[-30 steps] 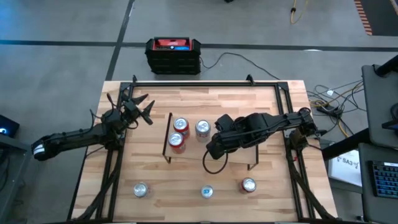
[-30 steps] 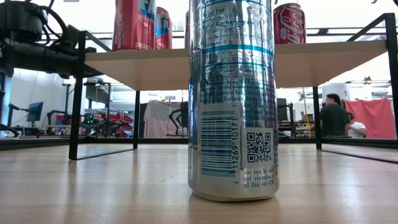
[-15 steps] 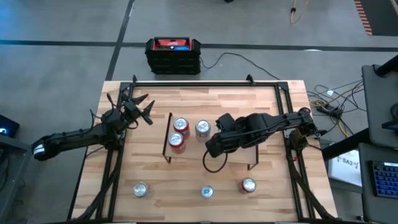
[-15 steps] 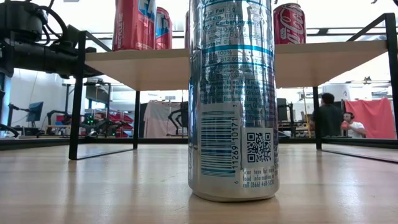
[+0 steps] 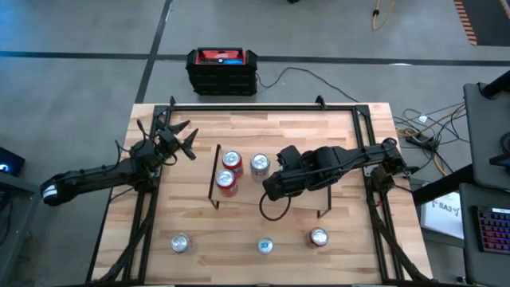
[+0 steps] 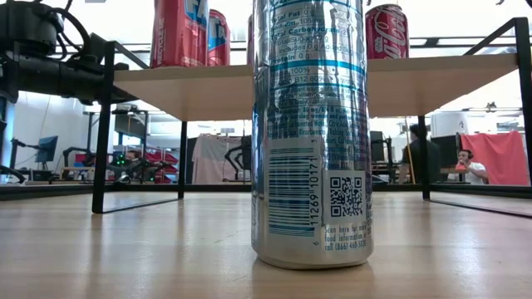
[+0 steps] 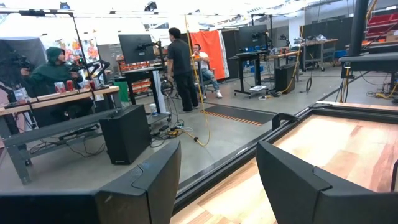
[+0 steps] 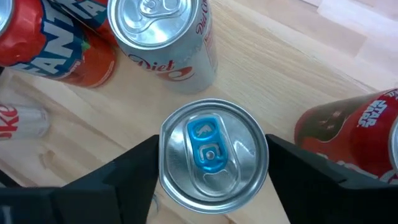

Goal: Place canned beverage on shelf
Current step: Put the right blue soda can on the shelf

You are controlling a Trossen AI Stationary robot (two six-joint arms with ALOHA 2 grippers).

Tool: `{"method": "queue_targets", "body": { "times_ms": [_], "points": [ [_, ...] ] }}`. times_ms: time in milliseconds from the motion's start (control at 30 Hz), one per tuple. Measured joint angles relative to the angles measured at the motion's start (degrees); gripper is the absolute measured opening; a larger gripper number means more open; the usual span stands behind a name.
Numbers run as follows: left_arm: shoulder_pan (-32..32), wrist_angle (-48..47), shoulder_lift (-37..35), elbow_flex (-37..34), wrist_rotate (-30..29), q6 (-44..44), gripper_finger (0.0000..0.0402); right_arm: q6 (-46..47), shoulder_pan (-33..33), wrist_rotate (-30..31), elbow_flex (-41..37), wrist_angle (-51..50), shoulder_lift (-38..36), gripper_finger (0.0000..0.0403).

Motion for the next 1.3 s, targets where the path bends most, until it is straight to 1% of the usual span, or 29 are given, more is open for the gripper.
{"method": "queue_targets", "body": {
  "times_ms": [133, 400, 500, 867, 1167, 1300],
  "points": [
    [0.0, 0.0, 0.0, 0.0, 0.0, 0.0, 0.0195, 3.5, 0.0, 0.0, -0.1, 0.0, 0.0, 0.0259],
    [0.0, 0.0, 0.0, 0.0, 0.0, 0.0, 0.0195, 17.4, 0.0, 0.1, -0.2, -0.1, 0.0, 0.0258],
    [0.0, 0.0, 0.0, 0.0, 0.0, 0.0, 0.0195, 21.3, 0.0, 0.1, -0.2, -0.1, 0.1, 0.0258],
    [0.0, 0.0, 0.0, 0.0, 0.0, 0.0, 0.0195, 26.4, 0.1, -1.7, -0.2, 0.1, 0.1, 0.0258],
    [0.0, 0.0, 0.0, 0.0, 0.0, 0.0, 0.0195, 26.4, 0.2, -2.2, -0.2, 0.0, -0.5, 0.0258],
    [0.0, 0.0, 0.0, 0.0, 0.0, 0.0, 0.0195, 24.5, 0.1, -2.4, -0.3, -0.1, -1.0, 0.0258]
  ]
}}
